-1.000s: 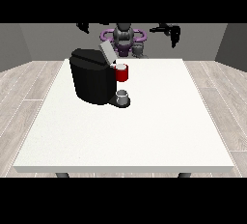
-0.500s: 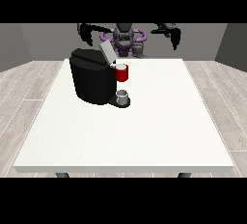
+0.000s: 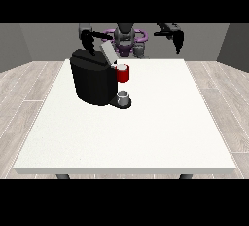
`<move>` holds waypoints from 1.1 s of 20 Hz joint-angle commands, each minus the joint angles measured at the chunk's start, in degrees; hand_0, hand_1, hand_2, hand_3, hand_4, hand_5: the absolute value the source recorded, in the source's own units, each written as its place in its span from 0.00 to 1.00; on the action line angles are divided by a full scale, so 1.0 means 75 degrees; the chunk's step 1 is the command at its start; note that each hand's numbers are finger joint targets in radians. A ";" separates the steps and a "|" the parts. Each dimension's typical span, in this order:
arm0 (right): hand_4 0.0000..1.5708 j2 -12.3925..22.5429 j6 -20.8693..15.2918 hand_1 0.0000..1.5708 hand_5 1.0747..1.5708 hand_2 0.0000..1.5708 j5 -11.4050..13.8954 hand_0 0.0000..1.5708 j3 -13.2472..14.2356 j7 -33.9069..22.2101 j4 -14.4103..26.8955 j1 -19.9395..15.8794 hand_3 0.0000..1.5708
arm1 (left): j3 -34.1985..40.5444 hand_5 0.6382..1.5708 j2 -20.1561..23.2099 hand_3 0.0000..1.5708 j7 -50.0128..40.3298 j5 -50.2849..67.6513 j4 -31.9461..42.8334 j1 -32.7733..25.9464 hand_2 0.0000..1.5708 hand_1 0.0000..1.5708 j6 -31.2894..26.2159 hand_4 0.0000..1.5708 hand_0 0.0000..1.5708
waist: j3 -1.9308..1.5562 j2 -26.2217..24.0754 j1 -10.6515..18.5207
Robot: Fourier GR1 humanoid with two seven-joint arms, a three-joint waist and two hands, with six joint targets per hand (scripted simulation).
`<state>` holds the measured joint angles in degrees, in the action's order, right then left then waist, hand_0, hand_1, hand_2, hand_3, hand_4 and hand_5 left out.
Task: Insert the coffee pod into the coffee machine and close the lid
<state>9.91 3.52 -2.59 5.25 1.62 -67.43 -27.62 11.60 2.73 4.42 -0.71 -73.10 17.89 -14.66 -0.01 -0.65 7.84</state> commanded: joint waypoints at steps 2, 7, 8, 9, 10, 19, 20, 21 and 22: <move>0.00 -0.0185 -0.0007 0.00 1.00 0.00 0.0332 0.00 -0.0331 -0.0070 0.0217 -0.0424 0.00 | 0.0012 1.00 0.0236 0.00 -0.0114 0.0171 -0.0235 -0.0203 0.00 0.00 0.0049 0.00 0.00 | 0.0001 0.0150 -0.0162; 0.00 -0.0074 0.0025 0.00 1.00 0.00 0.0283 0.00 -0.0035 0.0082 0.0724 -0.0748 0.00 | -0.0322 1.00 0.0076 0.00 0.0232 0.0152 -0.0842 -0.0863 0.00 0.00 0.0070 0.00 0.00 | 0.0001 0.0208 -0.0046; 0.00 0.0264 0.0070 0.00 1.00 0.00 0.0299 0.00 0.0257 0.0519 0.1131 -0.1046 0.00 | -0.0200 1.00 0.0116 0.00 -0.0171 0.0277 -0.1012 -0.0208 0.00 0.00 0.0242 0.00 0.00 | 0.0000 0.0648 0.0108; 0.00 -0.0038 -0.0184 0.00 1.00 0.00 0.0376 0.00 0.0137 0.0456 0.1212 -0.0970 0.00 | -0.0579 1.00 -0.0133 0.00 -0.0082 0.0004 -0.1128 -0.0525 0.00 0.00 0.0313 0.00 0.00 | -0.0001 0.0570 0.0194; 0.03 0.0201 0.0283 0.00 1.00 0.00 0.0216 0.00 0.0172 0.0432 0.1090 -0.0952 0.00 | -0.0228 1.00 0.0019 0.00 -0.0657 0.0353 -0.1145 -0.0375 0.00 0.00 0.0416 0.00 0.00 | 0.0000 0.0406 0.0042; 0.00 -0.0376 0.0048 0.00 1.00 0.00 0.0555 0.00 -0.0317 0.0326 0.0967 -0.1352 0.00 | -0.0180 1.00 0.0305 0.00 0.0520 0.0093 -0.0503 -0.0639 0.00 0.00 0.0443 0.00 0.00 | 0.0002 0.0674 -0.0241; 0.00 -0.0438 -0.0045 0.00 1.00 0.00 0.0642 0.00 -0.0401 0.0038 0.0950 -0.1378 0.00 | -0.0154 1.00 0.0351 0.00 0.0290 0.0046 -0.0599 -0.0671 0.00 0.00 0.0583 0.00 0.00 | 0.0002 0.0449 -0.0219; 0.00 0.0097 0.0366 0.00 1.00 0.00 0.0350 0.00 0.0080 0.0345 0.1243 -0.1406 0.00 | -0.0100 1.00 0.0488 0.00 0.0010 0.0468 -0.0922 -0.0845 0.00 0.00 0.0134 0.00 0.00 | 0.0000 0.0513 0.0010; 0.00 -0.0053 0.0147 0.00 1.00 0.00 0.0497 0.00 0.0012 0.0397 0.1372 -0.1578 0.00 | -0.0130 1.00 0.0468 0.00 -0.0200 0.0552 -0.0890 -0.0432 0.00 0.00 0.0192 0.00 0.00 | 0.0000 0.0664 -0.0058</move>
<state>9.01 4.00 0.98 4.70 4.18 -59.51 -37.84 10.26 5.42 4.75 1.50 -79.26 13.20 -12.50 0.10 3.28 7.22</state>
